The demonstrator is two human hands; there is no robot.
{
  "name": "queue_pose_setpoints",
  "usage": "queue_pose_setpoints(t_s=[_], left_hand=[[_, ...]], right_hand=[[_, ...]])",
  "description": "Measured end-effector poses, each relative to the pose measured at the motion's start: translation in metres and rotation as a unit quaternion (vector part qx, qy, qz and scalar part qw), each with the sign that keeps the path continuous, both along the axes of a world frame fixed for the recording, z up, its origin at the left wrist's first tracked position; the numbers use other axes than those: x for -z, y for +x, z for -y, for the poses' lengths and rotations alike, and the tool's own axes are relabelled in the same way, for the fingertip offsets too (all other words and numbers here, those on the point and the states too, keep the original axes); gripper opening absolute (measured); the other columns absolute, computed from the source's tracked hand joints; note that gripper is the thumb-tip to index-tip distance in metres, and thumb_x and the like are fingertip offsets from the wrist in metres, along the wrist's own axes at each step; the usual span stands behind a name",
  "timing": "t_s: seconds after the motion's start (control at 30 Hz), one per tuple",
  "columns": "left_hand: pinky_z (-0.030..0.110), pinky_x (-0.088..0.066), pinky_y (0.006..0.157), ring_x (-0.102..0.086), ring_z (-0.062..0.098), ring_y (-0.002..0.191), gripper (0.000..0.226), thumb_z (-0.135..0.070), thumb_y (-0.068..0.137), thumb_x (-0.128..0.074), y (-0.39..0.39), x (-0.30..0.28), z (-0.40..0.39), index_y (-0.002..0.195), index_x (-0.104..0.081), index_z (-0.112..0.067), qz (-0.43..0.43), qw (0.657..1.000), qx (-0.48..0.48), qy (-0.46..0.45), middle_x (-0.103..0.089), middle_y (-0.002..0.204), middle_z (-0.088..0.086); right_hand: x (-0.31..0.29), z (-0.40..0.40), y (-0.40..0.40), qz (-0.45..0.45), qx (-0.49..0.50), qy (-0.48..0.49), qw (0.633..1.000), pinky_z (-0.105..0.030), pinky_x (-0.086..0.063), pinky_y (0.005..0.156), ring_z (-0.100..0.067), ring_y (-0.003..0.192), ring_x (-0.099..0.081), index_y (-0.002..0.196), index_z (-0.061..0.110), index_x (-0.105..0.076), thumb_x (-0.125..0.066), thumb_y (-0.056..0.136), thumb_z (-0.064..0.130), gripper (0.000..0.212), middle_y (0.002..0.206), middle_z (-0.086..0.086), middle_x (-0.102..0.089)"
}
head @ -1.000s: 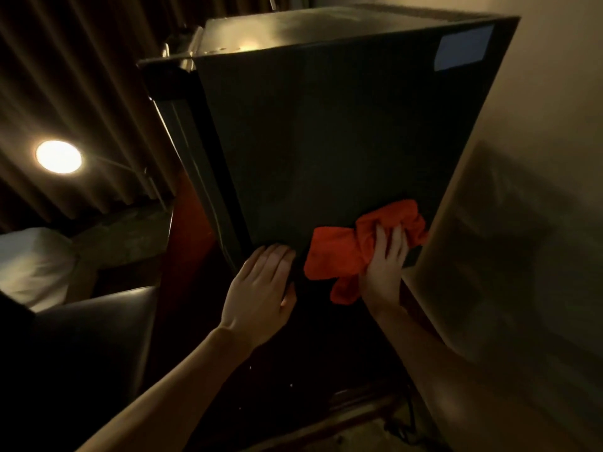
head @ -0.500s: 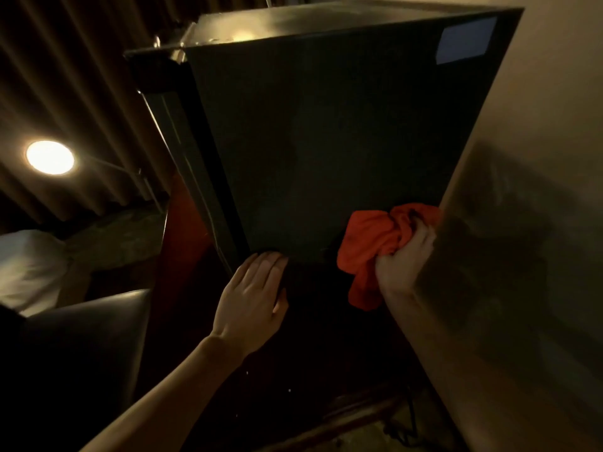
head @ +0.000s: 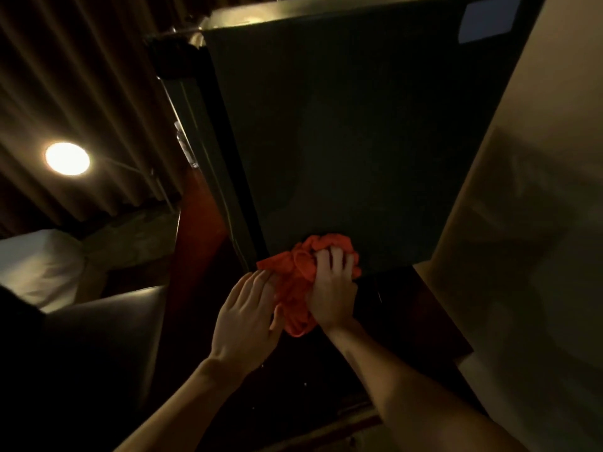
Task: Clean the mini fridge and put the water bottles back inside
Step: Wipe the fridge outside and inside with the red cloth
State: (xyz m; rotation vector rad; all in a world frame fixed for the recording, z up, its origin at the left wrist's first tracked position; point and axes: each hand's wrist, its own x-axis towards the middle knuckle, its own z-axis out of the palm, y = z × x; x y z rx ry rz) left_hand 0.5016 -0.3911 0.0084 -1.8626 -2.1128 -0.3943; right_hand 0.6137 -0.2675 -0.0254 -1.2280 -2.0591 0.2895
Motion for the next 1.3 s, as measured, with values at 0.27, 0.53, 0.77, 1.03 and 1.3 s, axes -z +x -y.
queue_pose_setpoints(t_s=[0.27, 0.53, 0.77, 1.03, 1.3], left_hand=[[0.039, -0.038, 0.110, -0.050, 0.024, 0.127, 0.053, -0.036, 0.089, -0.045, 0.002, -0.016, 0.000, 0.133, -0.053, -0.007, 0.024, 0.999, -0.011, 0.021, -0.057, 0.133, 0.010], [0.040, -0.037, 0.111, -0.048, 0.023, 0.127, 0.053, -0.032, 0.085, -0.059, -0.027, -0.003, 0.027, 0.131, -0.053, -0.007, 0.009, 0.999, -0.025, 0.046, -0.057, 0.133, 0.011], [0.043, -0.045, 0.104, -0.055, 0.021, 0.122, 0.063, -0.028, 0.077, -0.077, -0.030, -0.016, 0.031, 0.131, -0.049, -0.010, 0.003, 0.997, -0.031, 0.068, -0.061, 0.130, 0.009], [0.040, -0.035, 0.112, -0.046, 0.021, 0.134, 0.052, -0.034, 0.094, -0.057, -0.040, -0.085, 0.048, 0.140, -0.047, -0.011, 0.059, 0.995, -0.043, 0.068, -0.051, 0.144, 0.009], [0.038, -0.023, 0.119, -0.027, 0.018, 0.145, 0.066, -0.042, 0.098, -0.050, -0.061, -0.148, 0.042, 0.152, -0.026, -0.014, 0.146, 0.982, -0.037, 0.118, -0.031, 0.157, 0.007]], right_hand=[[-0.049, -0.034, 0.031, -0.098, 0.104, -0.043, 0.989, -0.062, -0.049, 0.080, -0.036, 0.130, -0.034, 0.117, 0.034, -0.040, -0.068, 0.071, 0.023, 0.054, 0.135, -0.001, -0.034], [0.001, 0.023, -0.032, 0.050, -0.021, 0.053, 0.997, -0.052, -0.057, 0.059, -0.036, 0.117, -0.039, 0.112, 0.028, -0.053, -0.087, 0.057, 0.016, 0.066, 0.126, -0.001, -0.044], [0.008, 0.030, -0.027, 0.203, -0.070, 0.027, 0.976, -0.047, -0.051, 0.084, -0.029, 0.130, -0.029, 0.119, 0.027, -0.064, -0.082, 0.068, 0.024, 0.054, 0.136, 0.002, -0.049], [-0.107, 0.041, -0.008, -0.076, -0.116, 0.119, 0.983, -0.047, -0.036, 0.104, -0.033, 0.134, -0.034, 0.119, 0.020, -0.060, -0.068, 0.080, 0.039, 0.044, 0.143, -0.009, -0.040], [-0.232, 0.042, -0.036, -0.052, -0.209, 0.242, 0.946, -0.056, -0.024, 0.115, -0.028, 0.148, -0.018, 0.145, 0.023, -0.034, -0.066, 0.084, 0.047, 0.073, 0.160, -0.011, -0.019]])
